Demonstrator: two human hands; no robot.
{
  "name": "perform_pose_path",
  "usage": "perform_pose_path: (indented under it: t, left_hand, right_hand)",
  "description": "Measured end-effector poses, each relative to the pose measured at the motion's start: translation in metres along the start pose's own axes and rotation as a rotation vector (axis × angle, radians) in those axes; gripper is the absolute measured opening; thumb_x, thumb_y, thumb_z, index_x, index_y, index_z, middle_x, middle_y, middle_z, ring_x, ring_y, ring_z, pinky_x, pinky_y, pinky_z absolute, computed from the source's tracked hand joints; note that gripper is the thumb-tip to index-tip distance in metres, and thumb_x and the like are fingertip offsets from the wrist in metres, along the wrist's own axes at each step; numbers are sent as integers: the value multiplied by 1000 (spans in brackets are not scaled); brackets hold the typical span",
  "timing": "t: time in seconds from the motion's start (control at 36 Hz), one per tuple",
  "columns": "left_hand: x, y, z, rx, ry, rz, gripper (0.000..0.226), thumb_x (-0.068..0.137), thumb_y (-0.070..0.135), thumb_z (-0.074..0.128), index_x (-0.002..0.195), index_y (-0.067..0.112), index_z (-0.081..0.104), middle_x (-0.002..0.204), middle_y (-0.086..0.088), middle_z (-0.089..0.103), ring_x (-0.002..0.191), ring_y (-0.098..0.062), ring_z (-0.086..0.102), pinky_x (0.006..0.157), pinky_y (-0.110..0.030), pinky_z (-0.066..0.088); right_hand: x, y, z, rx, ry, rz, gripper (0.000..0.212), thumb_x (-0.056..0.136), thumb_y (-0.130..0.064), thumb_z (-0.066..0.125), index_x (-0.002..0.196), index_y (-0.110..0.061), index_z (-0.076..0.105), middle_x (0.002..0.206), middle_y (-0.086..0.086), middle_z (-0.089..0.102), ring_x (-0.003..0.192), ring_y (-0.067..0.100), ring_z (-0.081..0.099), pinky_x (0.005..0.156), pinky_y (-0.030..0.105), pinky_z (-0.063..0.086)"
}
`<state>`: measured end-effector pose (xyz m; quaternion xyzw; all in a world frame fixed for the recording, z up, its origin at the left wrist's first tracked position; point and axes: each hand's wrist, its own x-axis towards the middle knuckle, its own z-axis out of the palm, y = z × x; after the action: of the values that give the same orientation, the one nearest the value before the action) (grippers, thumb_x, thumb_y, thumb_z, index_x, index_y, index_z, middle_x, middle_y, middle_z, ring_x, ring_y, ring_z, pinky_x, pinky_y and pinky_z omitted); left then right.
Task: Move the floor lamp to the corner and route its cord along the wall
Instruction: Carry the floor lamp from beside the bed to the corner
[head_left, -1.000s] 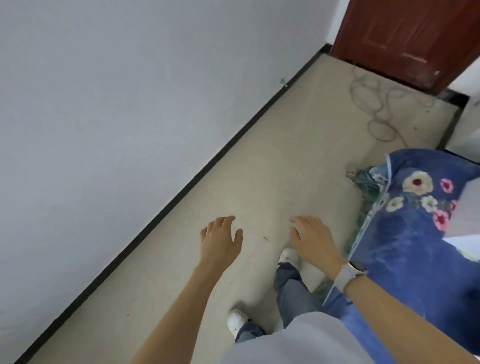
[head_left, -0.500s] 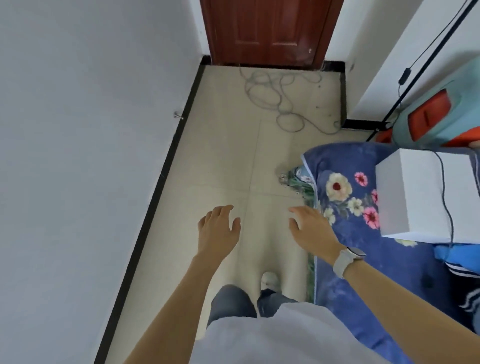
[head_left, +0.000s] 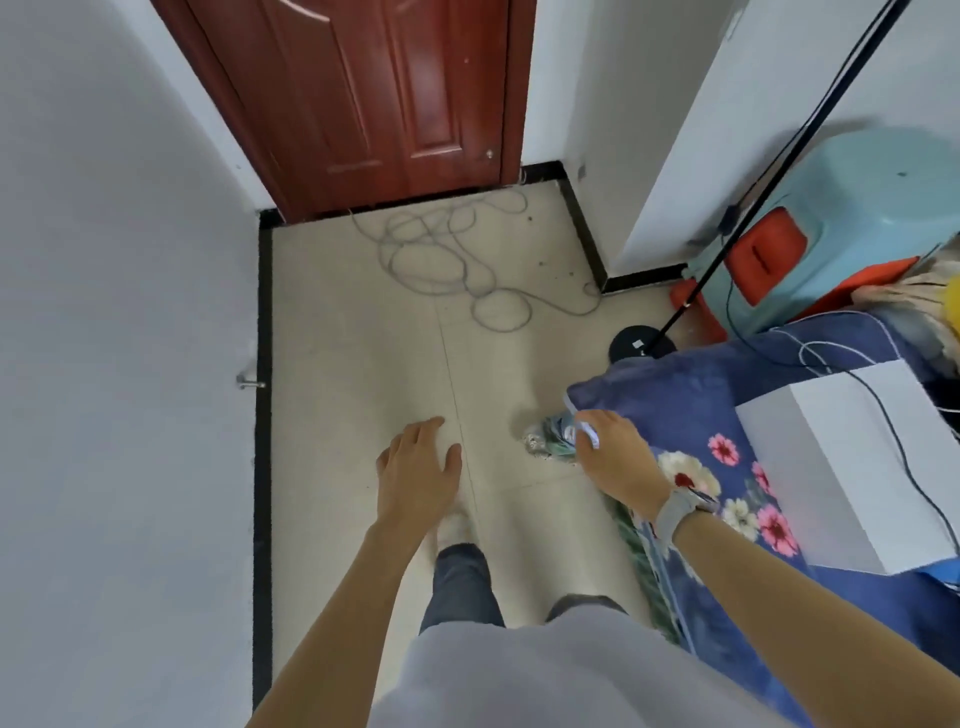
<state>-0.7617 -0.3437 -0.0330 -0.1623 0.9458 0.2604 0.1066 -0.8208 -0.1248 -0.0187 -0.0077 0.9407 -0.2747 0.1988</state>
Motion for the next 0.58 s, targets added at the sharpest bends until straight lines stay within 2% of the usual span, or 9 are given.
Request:
perform_pose_path:
  t: [0.11,0.22,0.31,0.42,0.47,0.58]
  left_hand:
    - [78,14,-37,25,-58,136,45,94,31,46,135,15,41,139,-7,47,126,-26,43,106,-43,32]
    - [150,52,-50,33,-139,274,44,94,32,45,135,17,41,140,-6,46,127,-24,41,108,-42,29]
    - [196,90,-49,25,-199,376,42,93,29,47,133,15,44,136,-9,49,125,-26,43,105,-42,31]
    - [247,140,-39,-3,-286,496,41,92,27,49,130,13,46,133,-11,52,121,-27,47,102,-43,38]
    - [271,162,-33,-16,-328,568,41,92,25,50,130,11,47,133,-11,53,123,-26,47,102,-42,39]
    - [320,200,-21,-57,-407,603,42,92,25,51,131,10,47,135,-10,52,125,-24,46,104,-37,36]
  right_hand:
    - [41,-35,-19,53,87,77,23,88,-12,43,102,1,57,105,21,61,96,38,52,83,49,47]
    - [74,-43,-38,131,218,173,25,89,-11,42,105,-2,58,108,19,61,99,37,52,86,49,46]
    - [93,-39,-51,200,300,272,26,88,-11,42,105,0,58,109,20,61,102,38,52,88,49,46]
    - [117,-23,-66,250,384,381,31,90,-13,44,118,-5,56,121,19,58,110,37,51,93,45,42]
    - [131,-11,-74,279,418,427,28,90,-13,44,114,-5,57,117,19,59,107,38,53,91,45,43]
    - [169,13,-88,359,470,516,33,91,-14,43,122,-8,53,125,17,56,116,35,50,98,43,42]
